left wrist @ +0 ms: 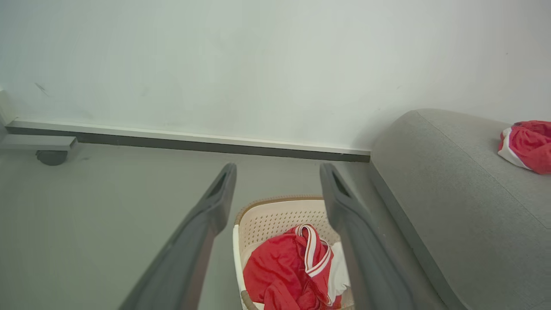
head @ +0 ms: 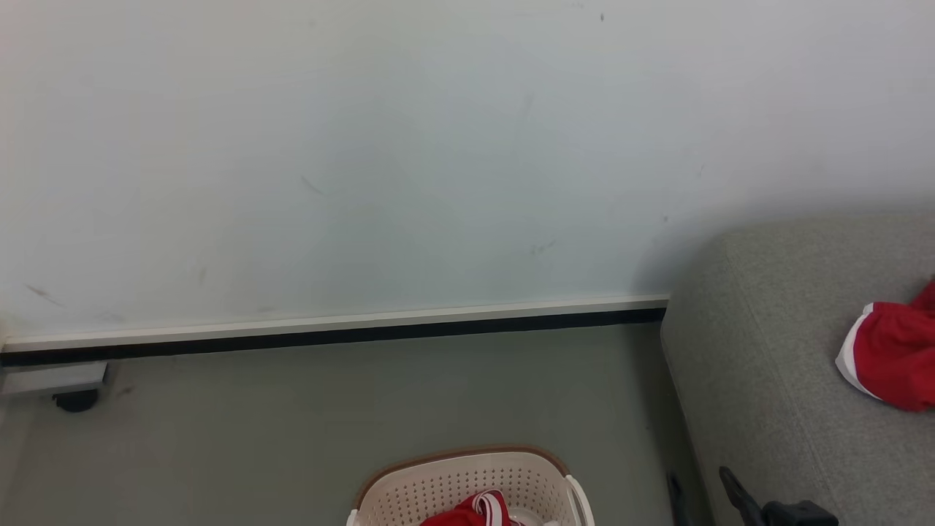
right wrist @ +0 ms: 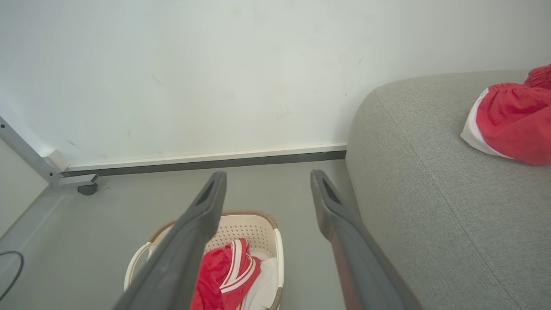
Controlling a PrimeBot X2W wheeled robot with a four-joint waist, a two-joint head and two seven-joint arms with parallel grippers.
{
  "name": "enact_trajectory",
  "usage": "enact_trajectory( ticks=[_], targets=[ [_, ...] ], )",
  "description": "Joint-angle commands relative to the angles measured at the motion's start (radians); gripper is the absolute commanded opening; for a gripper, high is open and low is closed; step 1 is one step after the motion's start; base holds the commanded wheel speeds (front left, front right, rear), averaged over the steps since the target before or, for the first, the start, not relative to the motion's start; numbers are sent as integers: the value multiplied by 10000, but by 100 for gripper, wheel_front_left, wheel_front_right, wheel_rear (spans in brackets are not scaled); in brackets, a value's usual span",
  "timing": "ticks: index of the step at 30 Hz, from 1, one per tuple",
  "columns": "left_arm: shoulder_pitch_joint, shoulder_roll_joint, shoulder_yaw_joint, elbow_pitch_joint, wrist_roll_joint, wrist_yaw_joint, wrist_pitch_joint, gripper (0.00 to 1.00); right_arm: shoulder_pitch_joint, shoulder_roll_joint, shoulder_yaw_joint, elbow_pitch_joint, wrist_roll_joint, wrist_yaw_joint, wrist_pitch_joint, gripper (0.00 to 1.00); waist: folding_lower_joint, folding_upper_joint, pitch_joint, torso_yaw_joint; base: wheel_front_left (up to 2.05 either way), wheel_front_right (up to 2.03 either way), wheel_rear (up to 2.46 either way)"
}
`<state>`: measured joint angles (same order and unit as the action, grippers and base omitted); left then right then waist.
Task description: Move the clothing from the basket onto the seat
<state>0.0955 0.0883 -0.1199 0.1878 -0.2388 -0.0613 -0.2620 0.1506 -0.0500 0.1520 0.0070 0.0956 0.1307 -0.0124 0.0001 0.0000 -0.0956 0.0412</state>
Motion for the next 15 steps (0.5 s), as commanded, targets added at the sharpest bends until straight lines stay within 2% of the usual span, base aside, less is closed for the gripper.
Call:
enact_trajectory(
  ticks=[1, 10, 15],
  targets=[
    [-246, -101, -121, 322, -128, -86, -45, 100, -151, -18, 105, -95, -126, 1, 58, 100, -1, 0, 174, -293, 0, 0, 0],
    [-1434, -268, -1017, 1916, -100, -336, -45, 100, -365, -146, 250, -521, -452, 1, 366, 100, -1, 0, 1014, -1100, 0, 0, 0],
    [-2819, -317, -1552, 3064, 61, -472, -45, 100, -667, -139, 329, -973, -646, 1, 419, 100, -1, 0, 2349, -1517, 0, 0, 0]
  ],
)
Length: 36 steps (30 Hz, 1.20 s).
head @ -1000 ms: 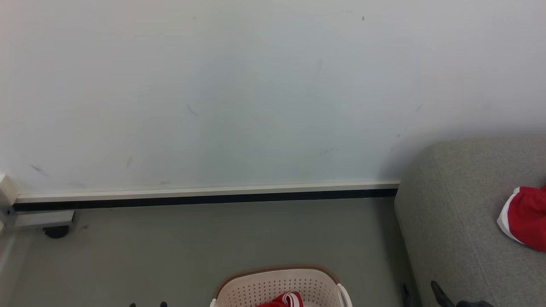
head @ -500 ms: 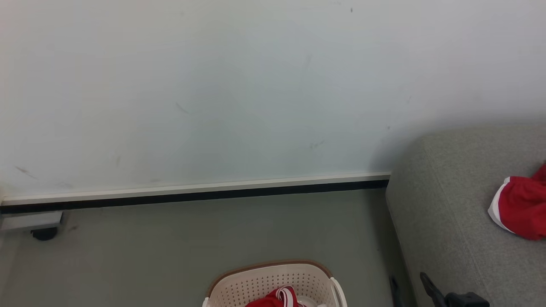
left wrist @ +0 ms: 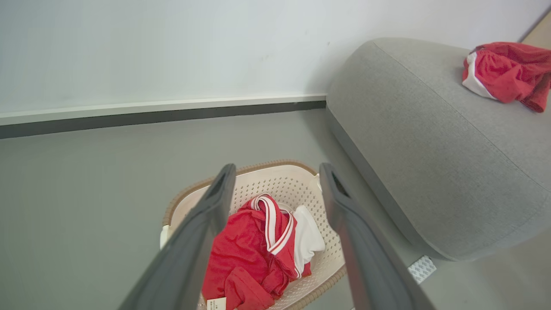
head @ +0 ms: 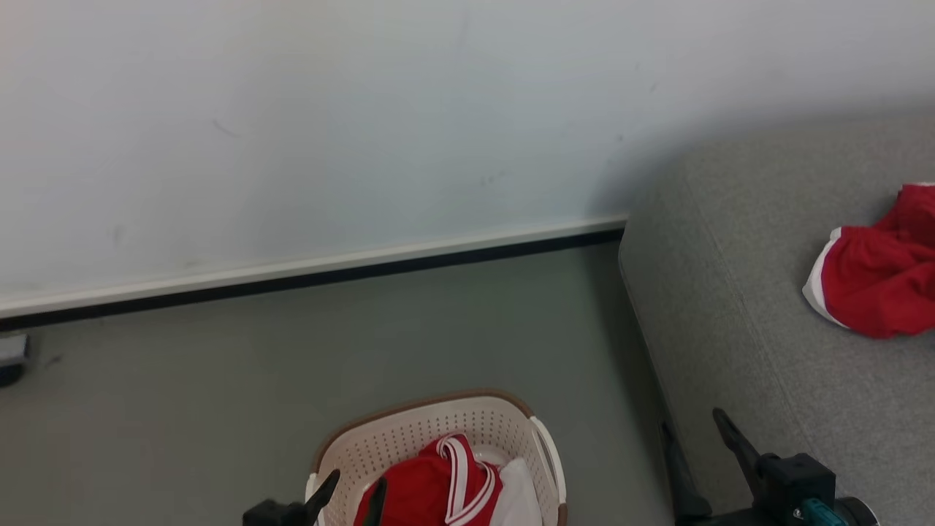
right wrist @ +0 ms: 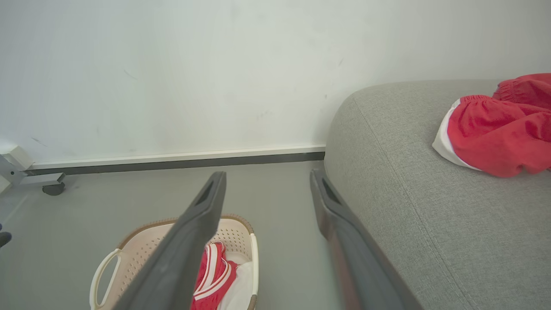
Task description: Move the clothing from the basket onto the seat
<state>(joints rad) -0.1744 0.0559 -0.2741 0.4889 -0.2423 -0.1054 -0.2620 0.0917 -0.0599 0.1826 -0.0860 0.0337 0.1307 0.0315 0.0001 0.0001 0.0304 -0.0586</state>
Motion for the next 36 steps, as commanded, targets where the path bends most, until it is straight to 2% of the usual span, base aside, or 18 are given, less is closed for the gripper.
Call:
enact_trajectory(
  ticks=[1, 8, 15, 22, 30, 36],
  targets=[
    [-417, 2, -134, 306, 121, -66, -45, 100, -182, -32, 22, -111, -66, 1, -55, 100, -1, -1, 1368, -603, 0, 0, 0],
    [-2759, -5, -701, 2150, 132, -194, -39, 100, -1091, 35, 345, -397, -194, 1, -334, 100, -1, -1, 3418, -1392, 0, 0, 0],
    [-4582, 189, -990, 3867, -41, -230, 232, 100, -1885, 106, 676, -535, -194, 1, -818, 100, -1, -1, 4968, -2303, 0, 0, 0],
    [-5946, 337, -800, 4951, -625, -250, 571, 100, -2294, 140, 828, -722, 111, 1, -1447, 100, -1, -1, 6473, -2945, 0, 0, 0],
    [-6847, 289, -925, 6053, -827, -255, 891, 100, -2142, 142, 1019, -788, 413, 1, -1967, 100, -1, -1, 7585, -3312, 0, 0, 0],
    [-7158, 327, -1125, 6594, -703, -254, 847, 100, -2112, 138, 1097, -837, 518, 1, -2168, 100, -1, -1, 7953, -3435, 0, 0, 0]
  ],
)
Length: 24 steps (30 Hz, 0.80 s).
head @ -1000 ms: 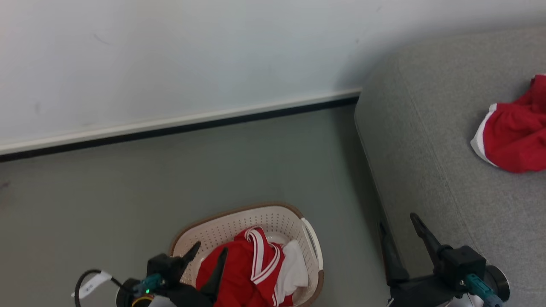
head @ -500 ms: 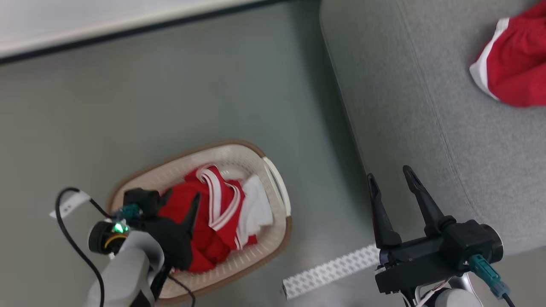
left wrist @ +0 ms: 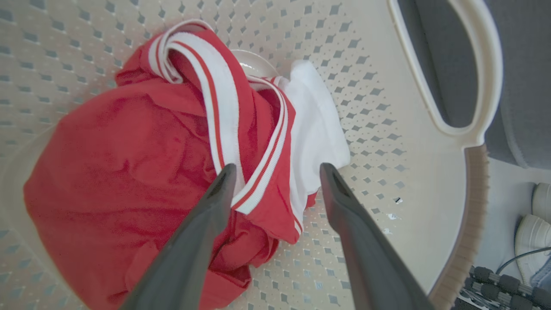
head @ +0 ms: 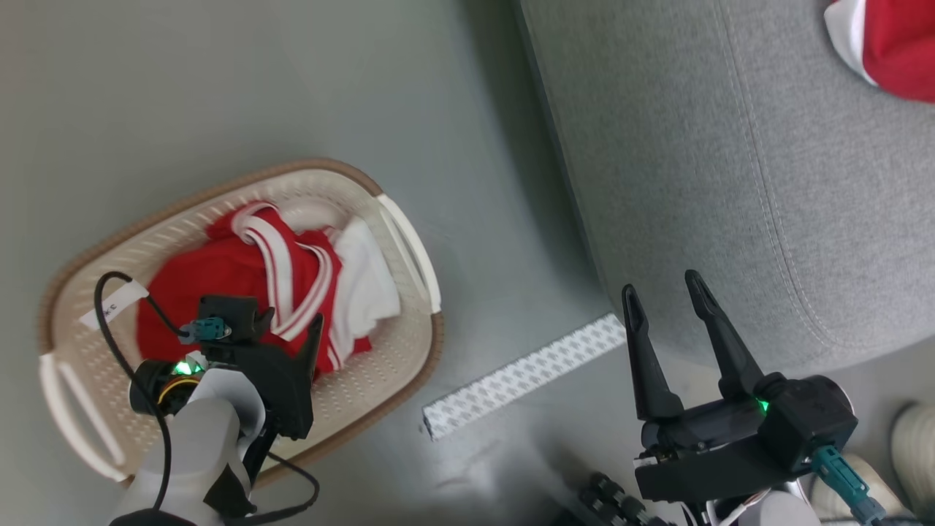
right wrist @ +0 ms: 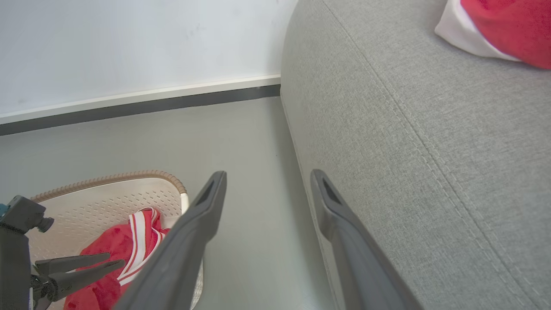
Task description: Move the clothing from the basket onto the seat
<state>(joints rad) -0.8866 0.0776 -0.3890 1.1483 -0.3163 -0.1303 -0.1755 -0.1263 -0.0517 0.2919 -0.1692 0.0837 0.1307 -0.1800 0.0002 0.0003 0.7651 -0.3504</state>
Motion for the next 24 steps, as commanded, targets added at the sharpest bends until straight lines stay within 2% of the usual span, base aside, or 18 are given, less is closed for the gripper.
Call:
enact_trajectory(
  ticks=[1, 8, 10, 13, 15, 24],
  targets=[
    [-92, 103, -4, 111, 57, 24, -28, 100, 96, 54, -1, -5, 47, 1, -67, 100, -2, -3, 650, -518, 0, 0, 0],
    [-394, 96, -251, 797, 209, 328, -80, 100, 546, 50, -85, -263, 110, 1, -160, 100, -2, -3, 789, -504, 0, 0, 0],
    [-460, 114, -265, 936, 241, 577, -98, 100, 713, 49, -127, -349, 61, 1, -127, 100, -2, -3, 815, -480, 0, 0, 0],
    [-632, 140, -215, 1039, 239, 1196, -199, 100, 974, 49, -222, -546, -2, 1, -99, 100, -2, -3, 873, -427, 0, 0, 0],
    [-701, 95, -218, 1111, 207, 1381, -202, 100, 1119, 48, -287, -637, -37, 1, -95, 100, -2, -3, 934, -383, 0, 0, 0],
    [-1020, 33, -424, 1309, 168, 1335, 195, 100, 1765, 47, -465, -1197, -215, 1, -37, 100, -2, -3, 1234, -150, 0, 0, 0]
  ],
)
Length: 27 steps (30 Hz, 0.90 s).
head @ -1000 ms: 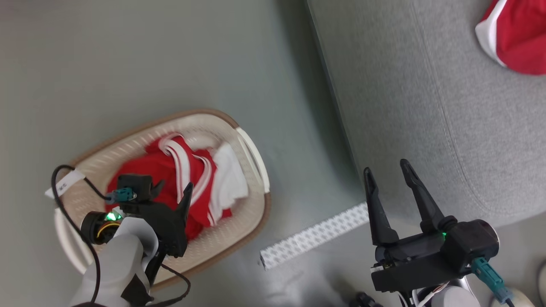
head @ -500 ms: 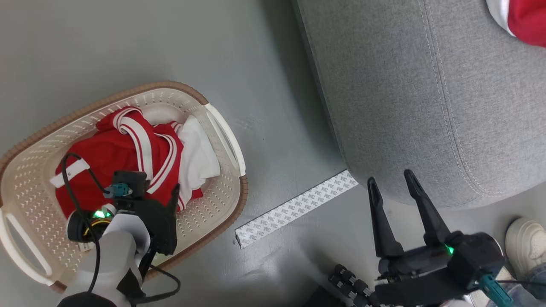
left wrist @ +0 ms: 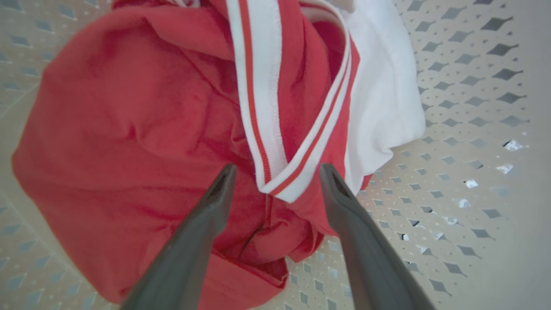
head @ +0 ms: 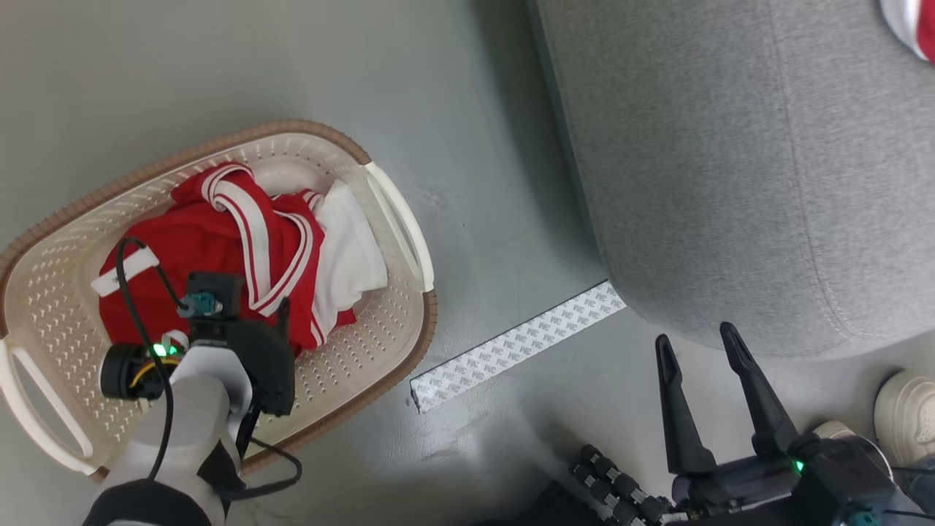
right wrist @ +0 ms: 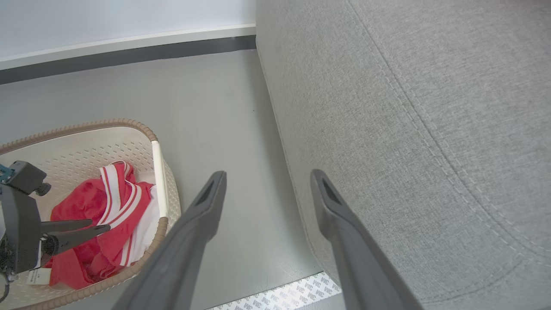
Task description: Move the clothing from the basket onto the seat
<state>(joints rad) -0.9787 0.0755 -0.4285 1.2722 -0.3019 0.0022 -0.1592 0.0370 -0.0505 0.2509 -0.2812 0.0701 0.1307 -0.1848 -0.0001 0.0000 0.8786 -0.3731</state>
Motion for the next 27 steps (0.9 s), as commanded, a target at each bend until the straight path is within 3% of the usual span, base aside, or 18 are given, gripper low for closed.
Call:
enact_trajectory(
  ticks=[1, 8, 14, 25, 26, 27],
  targets=[
    [-98, 66, -76, 92, 62, 9, 50, 100, 179, 35, -70, -121, -108, 1, 17, 100, 1, 0, 135, 100, 0, 0, 0],
    [-156, 101, -77, 148, -121, -91, 83, 100, 496, 35, -147, -553, -211, 1, 24, 100, 1, 0, 305, 226, 0, 0, 0],
    [-136, 59, 45, 177, -538, -837, 90, 100, 687, 35, -47, -735, -259, 1, 12, 100, 1, 0, 423, 276, 0, 0, 0],
    [83, -194, -227, 192, -1006, -1297, 242, 100, 835, 35, -132, -1025, -413, 1, 75, 100, 1, 0, 376, 300, 0, 0, 0],
    [92, -206, -309, 198, -1034, -1309, 272, 85, 882, 35, -151, -1093, -445, 1, 118, 100, 1, 0, 373, 312, 0, 0, 0],
    [89, -213, -400, 184, -1078, -1305, 264, 48, 952, 36, -182, -1139, -462, 1, 150, 100, 1, 0, 372, 328, 0, 0, 0]
  ],
)
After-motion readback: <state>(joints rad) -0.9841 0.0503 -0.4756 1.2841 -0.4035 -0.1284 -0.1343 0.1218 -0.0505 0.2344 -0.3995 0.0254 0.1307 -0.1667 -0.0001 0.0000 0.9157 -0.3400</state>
